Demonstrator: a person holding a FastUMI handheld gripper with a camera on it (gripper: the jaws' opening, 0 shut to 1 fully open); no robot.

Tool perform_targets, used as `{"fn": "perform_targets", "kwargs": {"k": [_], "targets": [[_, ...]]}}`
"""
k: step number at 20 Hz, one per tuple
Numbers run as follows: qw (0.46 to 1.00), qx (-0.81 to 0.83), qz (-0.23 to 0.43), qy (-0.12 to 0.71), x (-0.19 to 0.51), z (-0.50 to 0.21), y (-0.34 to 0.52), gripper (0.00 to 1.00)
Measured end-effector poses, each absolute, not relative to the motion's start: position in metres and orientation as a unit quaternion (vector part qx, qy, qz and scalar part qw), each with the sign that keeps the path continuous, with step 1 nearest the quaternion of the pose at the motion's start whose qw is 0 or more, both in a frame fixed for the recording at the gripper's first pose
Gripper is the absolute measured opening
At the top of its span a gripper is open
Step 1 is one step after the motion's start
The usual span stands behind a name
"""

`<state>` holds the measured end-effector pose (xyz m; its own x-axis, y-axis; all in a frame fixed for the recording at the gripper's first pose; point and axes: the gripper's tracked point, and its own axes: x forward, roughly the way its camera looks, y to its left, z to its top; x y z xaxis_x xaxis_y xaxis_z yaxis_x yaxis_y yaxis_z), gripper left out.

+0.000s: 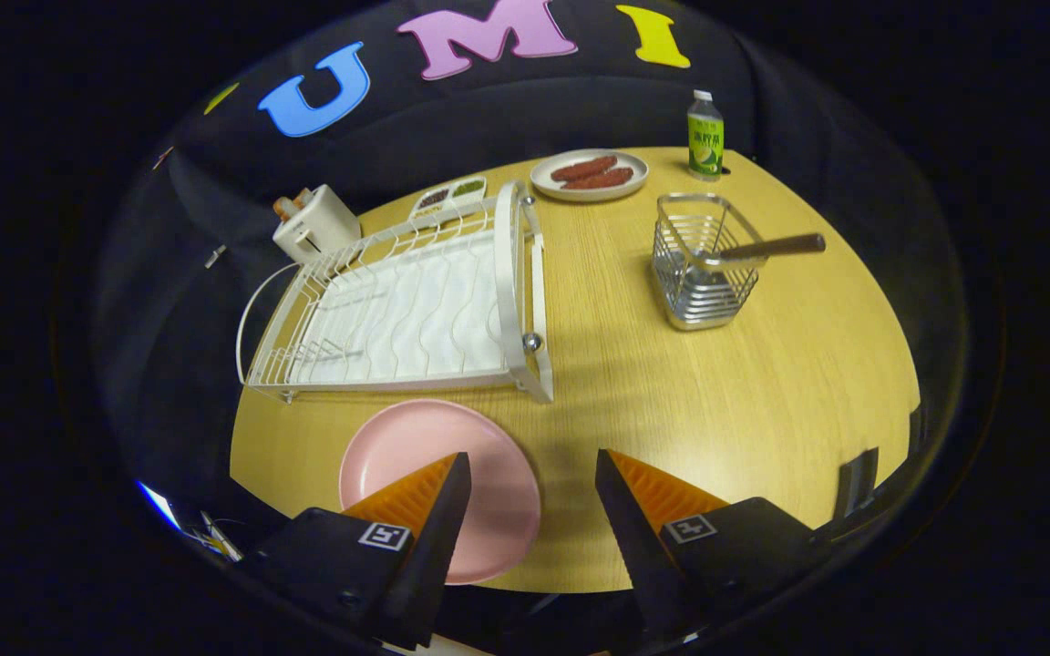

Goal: Take the plate from the dish rack, then take the spoon from the basket and place it into the plate.

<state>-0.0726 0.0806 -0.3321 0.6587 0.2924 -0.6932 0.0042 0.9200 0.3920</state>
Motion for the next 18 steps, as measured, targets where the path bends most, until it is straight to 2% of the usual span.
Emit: {"fn": "perform_targets", "kwargs": {"k": [6, 13, 16, 18], "targets": [[0.948, 0.112, 0.038, 0.296, -0.031, -0.261, -0.008, 0.85], [0.942, 0.099, -0.026, 0.318, 0.011, -0.296, -0.096, 0.81], [0.936, 0.101, -0.029, 0.337, 0.019, -0.32, -0.105, 0.67], [0.934, 0.1, -0.024, 0.343, 0.027, -0.328, -0.105, 0.61]]}}
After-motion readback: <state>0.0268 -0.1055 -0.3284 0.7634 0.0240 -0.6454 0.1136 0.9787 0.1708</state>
